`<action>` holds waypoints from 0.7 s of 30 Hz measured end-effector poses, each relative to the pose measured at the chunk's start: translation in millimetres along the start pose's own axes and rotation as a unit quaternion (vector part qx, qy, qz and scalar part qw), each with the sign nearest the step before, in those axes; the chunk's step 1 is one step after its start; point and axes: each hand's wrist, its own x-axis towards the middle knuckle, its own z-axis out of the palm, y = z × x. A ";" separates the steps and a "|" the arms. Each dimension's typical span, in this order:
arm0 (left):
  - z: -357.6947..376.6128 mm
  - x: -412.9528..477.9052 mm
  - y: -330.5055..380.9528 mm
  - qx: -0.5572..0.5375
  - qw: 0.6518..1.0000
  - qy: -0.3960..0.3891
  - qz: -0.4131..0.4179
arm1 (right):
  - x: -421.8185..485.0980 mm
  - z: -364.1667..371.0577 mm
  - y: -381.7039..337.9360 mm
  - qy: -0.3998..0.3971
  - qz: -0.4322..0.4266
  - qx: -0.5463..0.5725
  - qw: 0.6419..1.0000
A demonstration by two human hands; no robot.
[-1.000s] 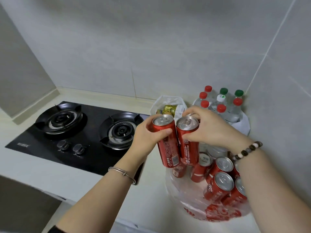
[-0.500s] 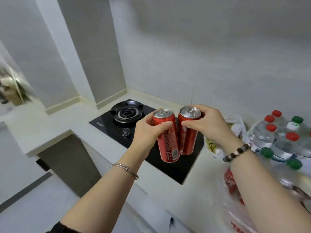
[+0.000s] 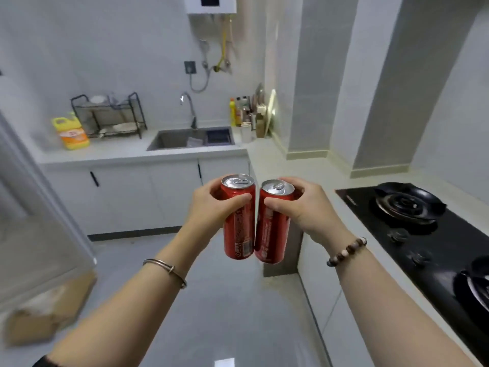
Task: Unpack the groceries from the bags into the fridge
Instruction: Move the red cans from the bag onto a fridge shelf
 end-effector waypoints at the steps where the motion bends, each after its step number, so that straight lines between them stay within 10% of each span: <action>1: -29.4 -4.8 -1.9 0.007 1.000 0.030 -0.006 | 7.6 27.9 -7.6 -0.032 -0.011 0.011 0.999; 21: -308.7 -198.3 23.6 0.103 0.847 0.522 -0.013 | -10.9 380.7 -130.5 -0.468 -0.201 0.142 0.849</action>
